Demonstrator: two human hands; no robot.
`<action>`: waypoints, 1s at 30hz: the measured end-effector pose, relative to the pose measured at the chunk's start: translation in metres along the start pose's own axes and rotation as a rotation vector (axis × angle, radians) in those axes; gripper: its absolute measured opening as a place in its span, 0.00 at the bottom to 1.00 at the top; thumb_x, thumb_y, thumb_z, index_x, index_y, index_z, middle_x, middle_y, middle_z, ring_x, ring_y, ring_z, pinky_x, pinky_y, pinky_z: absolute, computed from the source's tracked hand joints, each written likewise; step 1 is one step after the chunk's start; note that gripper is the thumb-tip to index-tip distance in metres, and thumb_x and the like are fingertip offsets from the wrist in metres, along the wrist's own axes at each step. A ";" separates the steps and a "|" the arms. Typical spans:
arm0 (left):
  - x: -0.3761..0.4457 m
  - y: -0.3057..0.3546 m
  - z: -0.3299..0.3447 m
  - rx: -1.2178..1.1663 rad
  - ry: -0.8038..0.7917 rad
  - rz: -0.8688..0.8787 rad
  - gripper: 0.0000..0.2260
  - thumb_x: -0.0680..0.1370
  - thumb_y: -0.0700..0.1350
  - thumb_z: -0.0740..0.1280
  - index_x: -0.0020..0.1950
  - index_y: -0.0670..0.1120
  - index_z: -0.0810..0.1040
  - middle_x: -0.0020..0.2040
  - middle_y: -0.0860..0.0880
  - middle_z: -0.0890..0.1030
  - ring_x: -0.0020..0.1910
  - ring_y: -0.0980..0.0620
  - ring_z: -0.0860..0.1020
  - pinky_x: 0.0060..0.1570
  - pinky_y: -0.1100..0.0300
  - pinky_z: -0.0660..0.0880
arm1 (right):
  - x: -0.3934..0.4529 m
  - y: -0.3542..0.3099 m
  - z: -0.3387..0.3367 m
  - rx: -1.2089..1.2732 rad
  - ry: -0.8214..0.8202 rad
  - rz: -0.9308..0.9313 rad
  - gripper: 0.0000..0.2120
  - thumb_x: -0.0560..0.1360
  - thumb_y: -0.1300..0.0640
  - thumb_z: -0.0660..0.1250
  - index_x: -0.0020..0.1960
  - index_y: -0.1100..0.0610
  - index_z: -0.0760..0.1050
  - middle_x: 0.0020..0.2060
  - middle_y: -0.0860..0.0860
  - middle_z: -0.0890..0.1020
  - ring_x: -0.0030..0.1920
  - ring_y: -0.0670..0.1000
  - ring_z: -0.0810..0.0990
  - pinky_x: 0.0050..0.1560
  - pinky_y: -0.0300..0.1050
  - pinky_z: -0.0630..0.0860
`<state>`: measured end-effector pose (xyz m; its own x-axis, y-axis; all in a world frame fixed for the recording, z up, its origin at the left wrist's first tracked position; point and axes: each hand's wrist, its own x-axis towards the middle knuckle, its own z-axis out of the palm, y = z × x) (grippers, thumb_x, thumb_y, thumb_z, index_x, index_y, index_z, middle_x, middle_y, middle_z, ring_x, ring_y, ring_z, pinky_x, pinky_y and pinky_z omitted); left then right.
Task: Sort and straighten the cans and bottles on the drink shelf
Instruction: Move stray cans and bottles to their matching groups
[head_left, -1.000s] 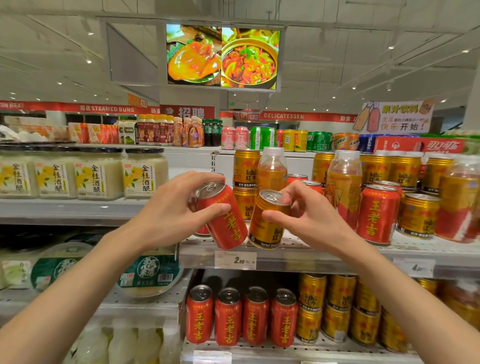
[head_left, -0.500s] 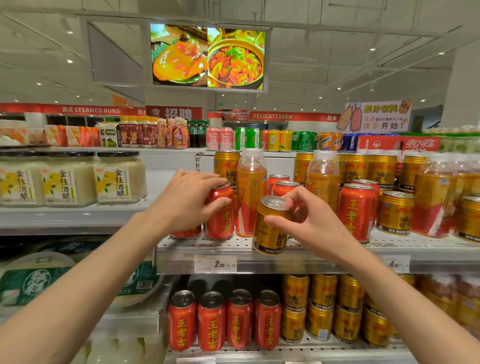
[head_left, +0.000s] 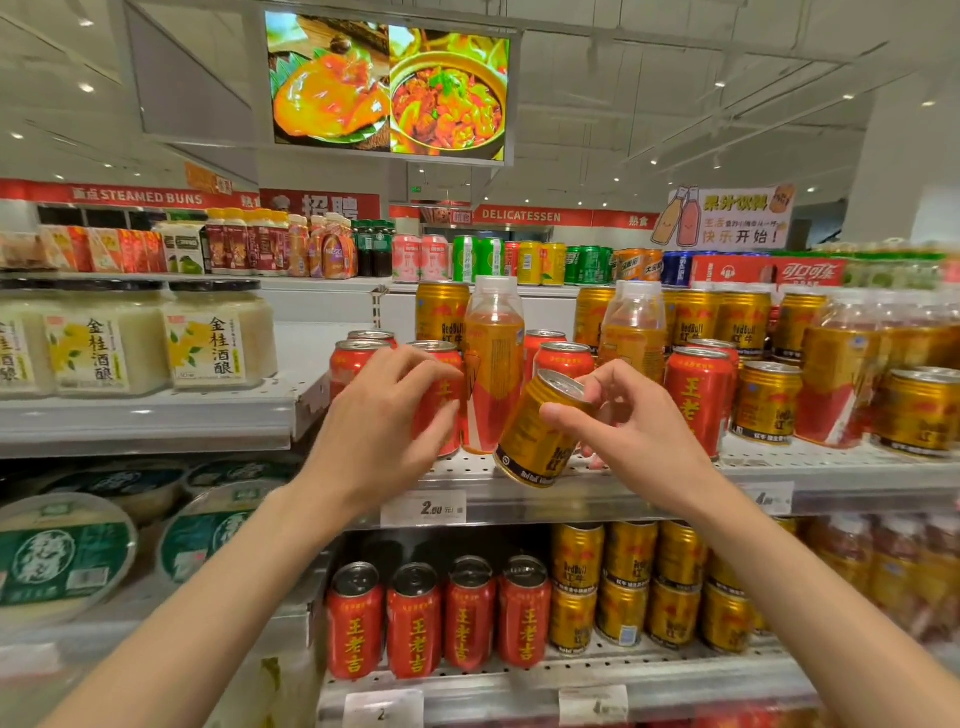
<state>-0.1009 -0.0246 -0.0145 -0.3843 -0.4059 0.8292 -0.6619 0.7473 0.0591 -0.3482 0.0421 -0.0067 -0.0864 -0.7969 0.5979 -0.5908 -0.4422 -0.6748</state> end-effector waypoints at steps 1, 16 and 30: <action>-0.005 0.005 0.004 -0.080 -0.015 -0.024 0.13 0.78 0.50 0.69 0.61 0.48 0.79 0.55 0.54 0.79 0.54 0.57 0.76 0.55 0.59 0.75 | -0.002 0.000 -0.001 0.036 0.005 0.018 0.18 0.72 0.44 0.75 0.47 0.54 0.72 0.41 0.53 0.83 0.35 0.53 0.81 0.37 0.48 0.83; 0.003 0.121 0.088 -0.485 -0.200 -0.188 0.16 0.75 0.60 0.68 0.61 0.59 0.78 0.55 0.65 0.81 0.54 0.65 0.78 0.47 0.73 0.71 | -0.023 0.060 -0.094 0.251 -0.014 0.045 0.15 0.72 0.52 0.76 0.43 0.57 0.71 0.47 0.60 0.83 0.36 0.49 0.82 0.34 0.46 0.82; 0.064 0.216 0.176 -0.252 -0.113 -0.130 0.21 0.77 0.64 0.66 0.64 0.54 0.79 0.52 0.60 0.77 0.48 0.61 0.78 0.46 0.61 0.77 | 0.004 0.123 -0.216 0.084 -0.037 0.035 0.20 0.72 0.46 0.76 0.49 0.59 0.73 0.41 0.51 0.83 0.31 0.50 0.81 0.38 0.55 0.84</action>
<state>-0.3817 0.0188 -0.0465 -0.3853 -0.5523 0.7393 -0.5351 0.7864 0.3085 -0.5943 0.0734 0.0056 -0.0755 -0.8266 0.5577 -0.5186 -0.4451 -0.7300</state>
